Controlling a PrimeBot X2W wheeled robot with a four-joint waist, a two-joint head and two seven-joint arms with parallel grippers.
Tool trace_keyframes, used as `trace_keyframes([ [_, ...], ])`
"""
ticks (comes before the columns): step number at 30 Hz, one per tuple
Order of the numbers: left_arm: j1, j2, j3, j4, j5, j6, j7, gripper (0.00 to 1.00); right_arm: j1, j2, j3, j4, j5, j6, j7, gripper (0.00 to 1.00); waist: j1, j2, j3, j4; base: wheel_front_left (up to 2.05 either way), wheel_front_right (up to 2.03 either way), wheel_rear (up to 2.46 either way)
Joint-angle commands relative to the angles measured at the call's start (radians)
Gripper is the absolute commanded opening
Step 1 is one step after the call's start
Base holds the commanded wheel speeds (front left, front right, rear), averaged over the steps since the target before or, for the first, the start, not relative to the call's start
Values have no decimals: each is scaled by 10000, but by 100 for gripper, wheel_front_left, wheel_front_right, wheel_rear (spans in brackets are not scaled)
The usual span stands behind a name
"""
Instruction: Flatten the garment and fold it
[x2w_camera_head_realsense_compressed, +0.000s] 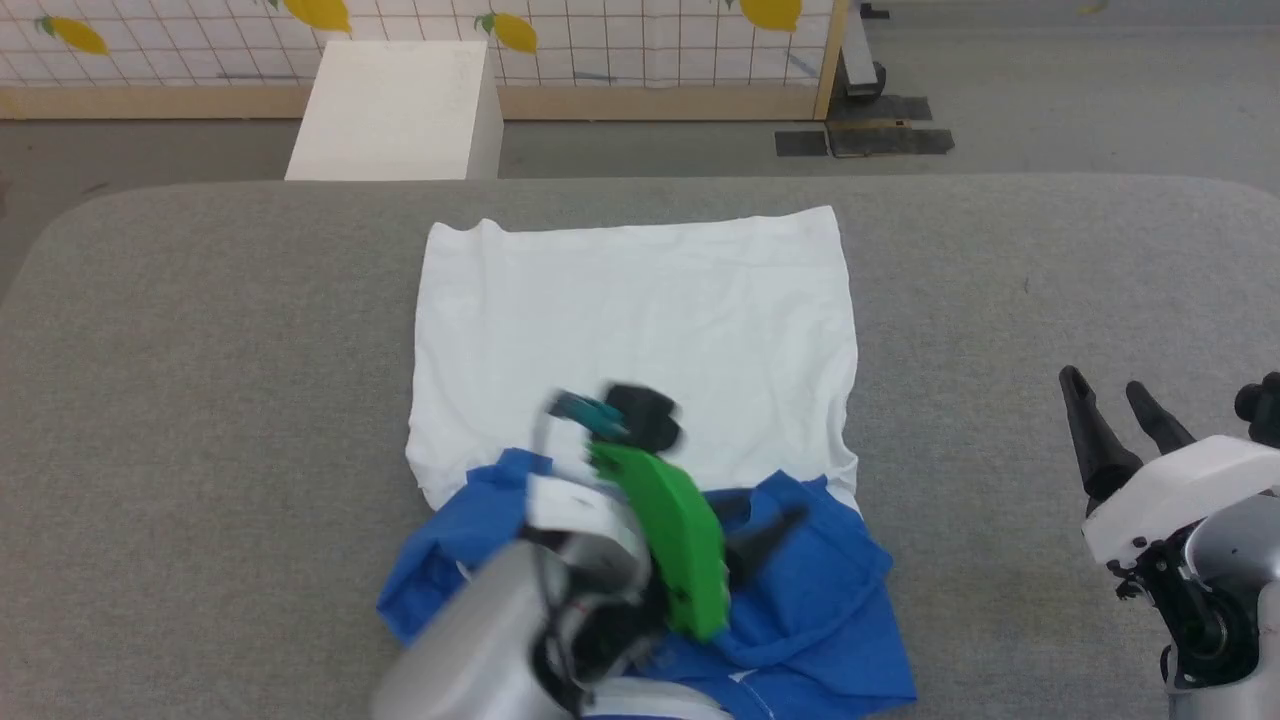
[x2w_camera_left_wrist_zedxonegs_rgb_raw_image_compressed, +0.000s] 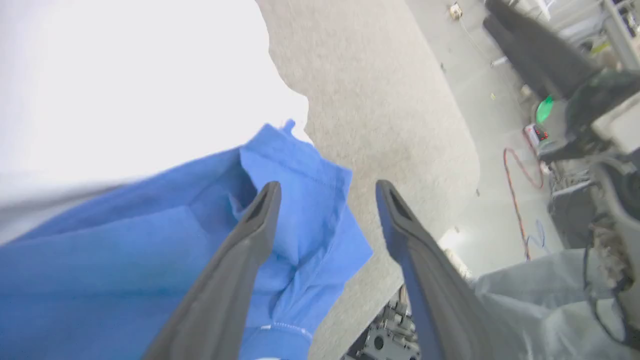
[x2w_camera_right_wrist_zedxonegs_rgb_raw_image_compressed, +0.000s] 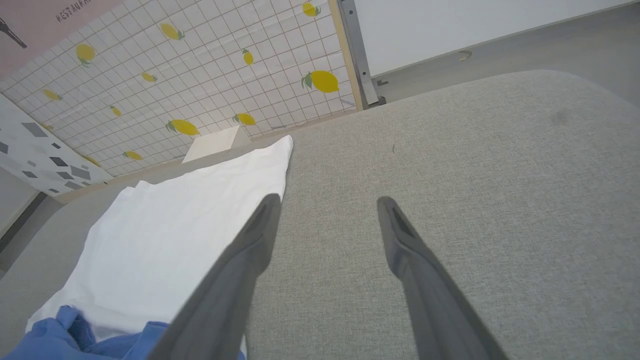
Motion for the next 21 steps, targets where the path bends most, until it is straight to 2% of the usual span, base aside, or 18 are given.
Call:
trace_keyframes([
  [1,-185,292,532,-400,-167,231,-259,100,146,14,-22,5,-3,-13,-55,100,0,-1,-126,102,0,0,0],
  [5,-318,1018,2155,-1161,263,882,-1927,100,124,14,13,-75,-28,-13,-21,100,0,-1,-134,172,0,0,0],
  [9,-53,1564,3317,-1175,1067,1130,-4194,100,47,14,195,-150,-72,-13,44,100,0,-1,19,201,0,0,0],
  [11,160,1900,3519,-1008,1688,1123,-5220,100,-40,14,285,-172,-111,-13,99,100,0,-1,167,212,0,0,0],
  [15,480,2056,3708,-573,2438,1137,-6903,100,-448,14,457,-151,-251,-13,285,100,0,-1,595,291,0,0,0],
  [17,543,2030,3895,-480,2626,1291,-7425,100,-843,14,597,-83,-354,-13,509,100,0,-1,907,331,0,0,0],
  [21,435,1994,4140,-627,2989,1486,-7805,100,-2110,-204,1007,279,-861,-13,1423,100,0,-1,1682,507,0,0,0],
])
